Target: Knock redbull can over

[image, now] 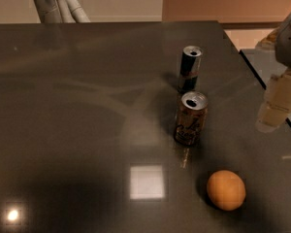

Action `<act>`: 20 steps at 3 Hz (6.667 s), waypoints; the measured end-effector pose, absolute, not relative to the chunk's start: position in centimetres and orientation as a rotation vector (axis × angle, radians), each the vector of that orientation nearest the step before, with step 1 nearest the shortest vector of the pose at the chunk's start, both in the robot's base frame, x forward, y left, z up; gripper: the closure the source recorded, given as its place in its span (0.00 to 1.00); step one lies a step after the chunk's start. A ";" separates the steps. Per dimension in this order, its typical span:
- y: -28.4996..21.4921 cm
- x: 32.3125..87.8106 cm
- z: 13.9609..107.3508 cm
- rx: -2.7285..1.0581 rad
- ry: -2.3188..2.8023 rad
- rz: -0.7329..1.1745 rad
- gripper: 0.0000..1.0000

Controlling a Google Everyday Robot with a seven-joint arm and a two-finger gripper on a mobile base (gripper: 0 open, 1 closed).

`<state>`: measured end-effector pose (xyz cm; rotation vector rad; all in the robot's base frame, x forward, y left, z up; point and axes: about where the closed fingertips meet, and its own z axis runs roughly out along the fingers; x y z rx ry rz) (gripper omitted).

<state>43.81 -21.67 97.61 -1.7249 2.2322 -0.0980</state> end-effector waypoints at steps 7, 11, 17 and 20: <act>-19.4 57.0 95.5 -1.355 2.186 0.222 0.00; -14.9 62.0 92.3 -1.128 2.097 0.383 0.00; -14.3 63.8 95.9 -1.179 2.067 0.438 1.00; -11.0 58.1 96.0 -1.857 1.993 0.220 1.00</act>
Offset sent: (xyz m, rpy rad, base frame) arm 0.0216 0.0064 -0.0108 0.0511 0.0168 -0.0361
